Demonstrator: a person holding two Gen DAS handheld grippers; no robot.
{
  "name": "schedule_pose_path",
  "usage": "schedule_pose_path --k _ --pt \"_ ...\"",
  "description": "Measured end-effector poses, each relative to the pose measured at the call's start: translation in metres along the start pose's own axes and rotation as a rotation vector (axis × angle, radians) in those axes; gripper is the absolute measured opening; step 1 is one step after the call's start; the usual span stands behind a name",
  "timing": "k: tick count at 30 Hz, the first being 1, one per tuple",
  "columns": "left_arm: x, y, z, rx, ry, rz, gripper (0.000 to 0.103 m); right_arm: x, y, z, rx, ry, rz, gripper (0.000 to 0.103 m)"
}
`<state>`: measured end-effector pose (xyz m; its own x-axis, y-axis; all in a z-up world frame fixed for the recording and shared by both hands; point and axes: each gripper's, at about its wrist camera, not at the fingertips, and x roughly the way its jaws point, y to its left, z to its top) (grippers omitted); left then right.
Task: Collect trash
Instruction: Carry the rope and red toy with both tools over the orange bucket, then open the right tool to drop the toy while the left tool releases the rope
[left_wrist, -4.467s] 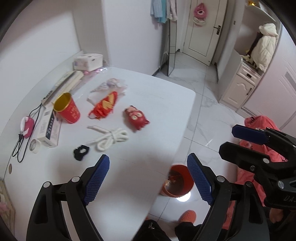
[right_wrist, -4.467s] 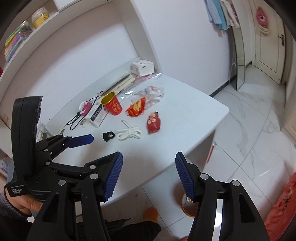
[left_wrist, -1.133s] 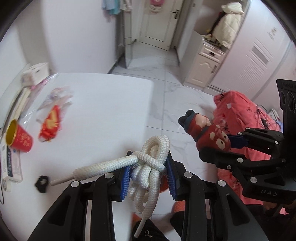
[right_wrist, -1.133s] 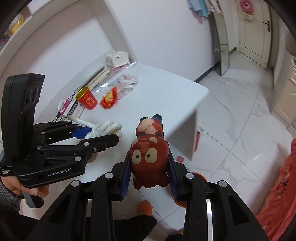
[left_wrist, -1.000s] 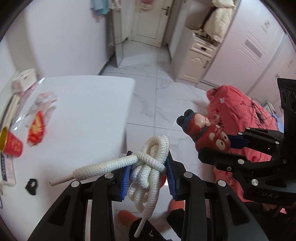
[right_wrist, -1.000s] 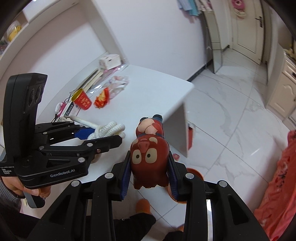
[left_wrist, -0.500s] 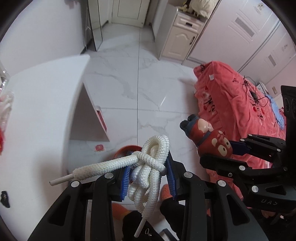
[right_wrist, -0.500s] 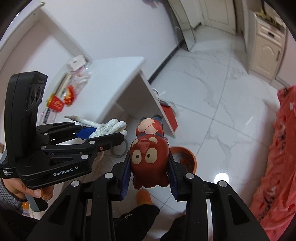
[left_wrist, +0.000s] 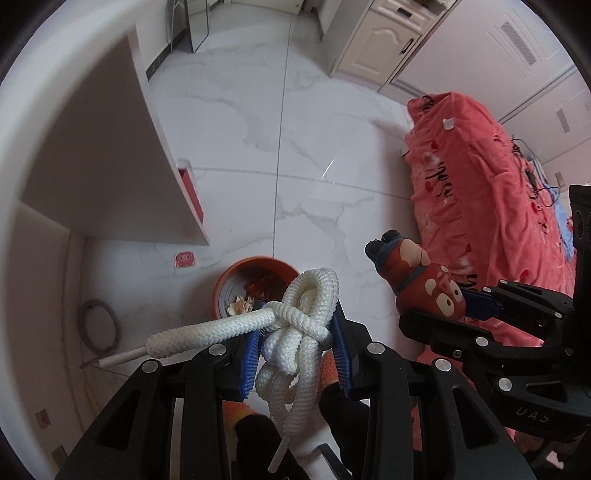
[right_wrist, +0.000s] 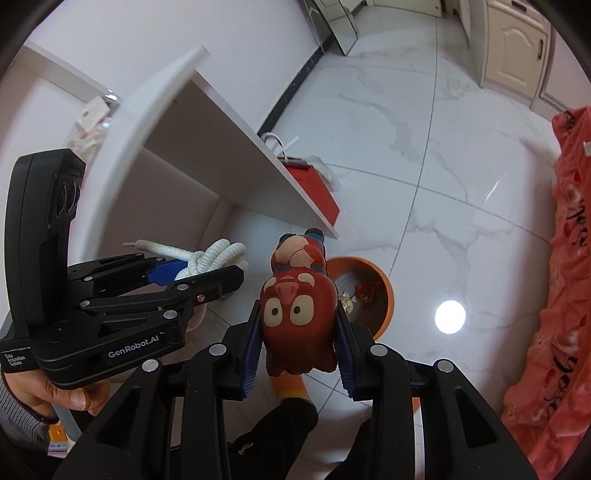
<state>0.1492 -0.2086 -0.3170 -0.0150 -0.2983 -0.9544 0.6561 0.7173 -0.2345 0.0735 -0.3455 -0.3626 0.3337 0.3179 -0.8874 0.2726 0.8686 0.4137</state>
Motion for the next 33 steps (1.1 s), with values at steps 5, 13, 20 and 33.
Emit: schedule_pose_path --k 5,13,20,33 --pt "0.03 0.014 0.0 -0.026 0.027 0.003 0.036 0.042 -0.012 -0.001 0.032 0.033 0.005 0.036" --pt "0.066 0.024 -0.001 -0.041 0.067 -0.004 0.036 0.082 -0.024 0.005 0.028 0.07 -0.009 0.036" --pt "0.082 0.024 0.0 -0.016 0.087 -0.001 0.037 0.1 -0.033 0.005 0.055 0.084 -0.027 0.036" --pt "0.092 0.029 0.0 -0.006 0.1 0.03 0.051 0.119 -0.041 0.007 0.06 0.112 -0.033 0.041"
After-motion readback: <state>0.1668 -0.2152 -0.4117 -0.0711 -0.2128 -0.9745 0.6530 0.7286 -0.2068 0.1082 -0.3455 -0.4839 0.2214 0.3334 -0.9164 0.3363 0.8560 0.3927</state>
